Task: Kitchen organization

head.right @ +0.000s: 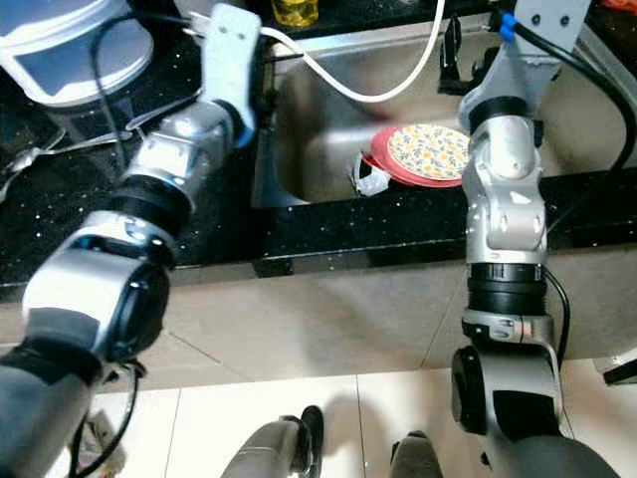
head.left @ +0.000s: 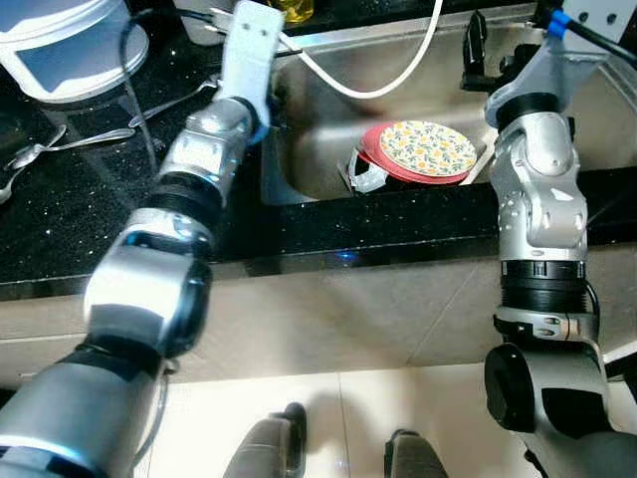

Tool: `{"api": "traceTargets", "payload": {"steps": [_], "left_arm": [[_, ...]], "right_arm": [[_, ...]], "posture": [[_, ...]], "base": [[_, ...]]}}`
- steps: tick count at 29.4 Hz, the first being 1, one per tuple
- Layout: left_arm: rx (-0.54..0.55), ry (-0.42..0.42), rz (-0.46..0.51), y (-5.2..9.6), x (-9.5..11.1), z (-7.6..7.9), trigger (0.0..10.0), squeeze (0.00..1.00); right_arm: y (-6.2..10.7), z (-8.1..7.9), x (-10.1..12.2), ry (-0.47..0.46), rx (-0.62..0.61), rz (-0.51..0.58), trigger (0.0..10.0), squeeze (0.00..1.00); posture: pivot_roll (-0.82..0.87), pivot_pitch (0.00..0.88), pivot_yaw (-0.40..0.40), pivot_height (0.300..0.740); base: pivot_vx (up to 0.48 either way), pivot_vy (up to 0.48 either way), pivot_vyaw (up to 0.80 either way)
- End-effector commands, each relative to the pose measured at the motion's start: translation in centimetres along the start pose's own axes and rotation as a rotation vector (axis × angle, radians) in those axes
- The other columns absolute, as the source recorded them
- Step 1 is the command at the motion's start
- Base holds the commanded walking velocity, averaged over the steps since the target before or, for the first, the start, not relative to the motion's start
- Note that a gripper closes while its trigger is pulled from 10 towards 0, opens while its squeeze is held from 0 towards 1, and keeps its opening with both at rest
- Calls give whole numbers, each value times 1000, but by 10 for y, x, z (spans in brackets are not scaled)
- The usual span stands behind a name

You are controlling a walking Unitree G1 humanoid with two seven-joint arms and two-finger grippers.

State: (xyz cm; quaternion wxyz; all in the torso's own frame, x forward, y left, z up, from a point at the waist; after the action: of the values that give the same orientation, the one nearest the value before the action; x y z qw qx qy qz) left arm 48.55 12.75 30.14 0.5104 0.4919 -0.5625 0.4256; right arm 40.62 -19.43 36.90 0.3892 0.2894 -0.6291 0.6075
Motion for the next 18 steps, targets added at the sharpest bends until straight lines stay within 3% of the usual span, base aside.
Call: {"api": "traceTargets", "payload": {"steps": [1, 4, 5, 6, 7, 9, 10, 14, 15, 18], "left_arm": [[63, 25, -46, 3, -10, -24, 10000, 1000], [114, 55, -78, 9, -20, -51, 10000, 1000], [114, 66, -82, 10, -21, -54, 10000, 643], [114, 66, -82, 10, -21, -54, 10000, 643], [67, 131, -99, 11, -25, -52, 10000, 0], [36, 144, -110, 12, -27, -50, 10000, 0], [27, 144, -116, 12, -29, -49, 10000, 1000], [26, 157, -118, 13, -31, -50, 10000, 1000], [22, 164, -114, 13, -30, -49, 10000, 0], [5, 183, -115, 13, -30, -47, 10000, 0]], "right_arm": [[0, -6, 1, -6, 18, 2, 10000, 0], [0, -7, -1, -7, 20, -2, 10000, 0], [0, -7, -1, -8, 21, -2, 10000, 0], [0, -7, -1, -8, 21, -2, 10000, 0], [0, -8, -1, -10, 24, -2, 10000, 0], [-1, -9, -1, -11, 26, -2, 10000, 0], [-1, -9, -1, -12, 27, -1, 10000, 0], [-2, -9, 0, -12, 29, -1, 10000, 0], [-2, -9, 0, -11, 29, -1, 10000, 0], [-2, -9, 0, -10, 30, -1, 10000, 0]], "posture": [[82, 175, 169, 740], [87, 175, 165, 740], [88, 175, 164, 740], [88, 175, 164, 740], [89, 176, 162, 740], [88, 175, 159, 740], [86, 176, 158, 740], [85, 176, 155, 740], [84, 177, 154, 740], [83, 177, 153, 740]], "base": [[0, 0, 0], [0, 0, 0], [0, 0, 0], [0, 0, 0], [0, 0, 0], [0, 0, 0], [0, 0, 0], [0, 0, 0], [0, 0, 0], [0, 0, 0]]}}
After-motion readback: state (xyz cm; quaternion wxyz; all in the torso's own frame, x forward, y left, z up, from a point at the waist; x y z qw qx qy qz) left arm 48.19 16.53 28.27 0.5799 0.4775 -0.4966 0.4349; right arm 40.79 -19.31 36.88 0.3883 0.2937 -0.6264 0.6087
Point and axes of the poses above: a point about 5 cm out from each wrist's last joint towards the gripper, its own y axis pointing back from the gripper into the wrist, its own x axis along the axis of the wrist's last joint, z = x × y, the point moved 6 cm from there along -y, pointing out of the wrist towards the gripper, and after that the axes turned 3 degrees about y, right-handed, at the moved point
